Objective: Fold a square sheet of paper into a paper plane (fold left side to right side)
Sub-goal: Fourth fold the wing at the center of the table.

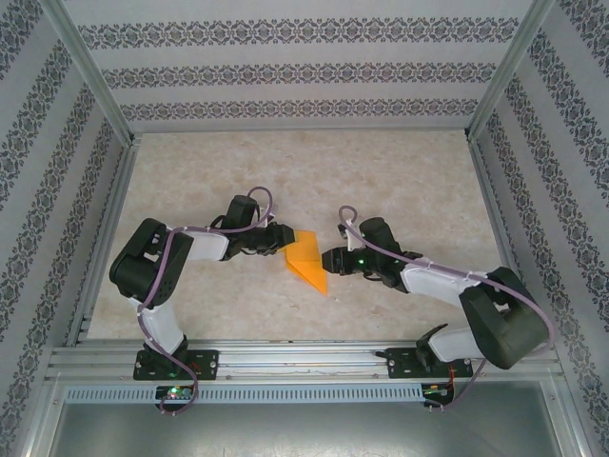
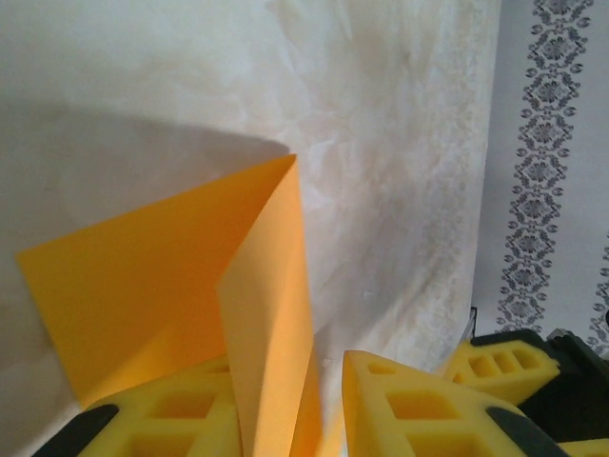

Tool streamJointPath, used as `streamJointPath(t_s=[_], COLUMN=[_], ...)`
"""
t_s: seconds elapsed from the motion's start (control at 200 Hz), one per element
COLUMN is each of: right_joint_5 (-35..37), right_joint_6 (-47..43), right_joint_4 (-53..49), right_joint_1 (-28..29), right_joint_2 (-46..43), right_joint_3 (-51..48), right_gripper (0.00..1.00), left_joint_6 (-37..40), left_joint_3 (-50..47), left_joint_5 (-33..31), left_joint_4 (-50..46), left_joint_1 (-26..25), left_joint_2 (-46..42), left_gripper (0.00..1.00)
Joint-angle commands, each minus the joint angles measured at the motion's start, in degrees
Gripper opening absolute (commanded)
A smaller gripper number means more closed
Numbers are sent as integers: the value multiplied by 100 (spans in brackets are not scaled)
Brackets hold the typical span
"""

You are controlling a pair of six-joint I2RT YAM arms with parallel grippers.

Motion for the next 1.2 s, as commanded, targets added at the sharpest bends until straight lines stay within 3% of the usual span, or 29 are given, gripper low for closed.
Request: streamJointPath(t_s=[0.0,0.135,0.25,0.485,0.744,0.959,1.194], right_joint_5=[714,1817,2873,4660,5434,5623,5798], right_joint_6=[-34,-285,-216,198,403,476,537], right_joint_4=[-670,-1942,-2618,-3306,-3689,-3605,-3682], right_joint_1=[-11,425,1198,2722,3453,3495,3468], right_joint_2=[-526,-1080,-1311,-460,1002,1616,2005], right_joint_3=[30,374,610,1232,2081,2359,2527], right_gripper=[41,45,45,45,49,47,37], left_joint_6=[-123,-216,-273,-295,-322,-282,-196], left_joint_3=[105,83,89,198,280,340,349], left_joint_5=[188,203,206,211,137,105,23], left_joint_4=[356,373,346,288,217,120,-25], left_joint_1=[-75,-102,-123,-179,-245,-253,-248], left_joint_2=[-45,-189,-266,-276,-286,-302,-333], left_gripper=[27,26,24,21,20,20,20])
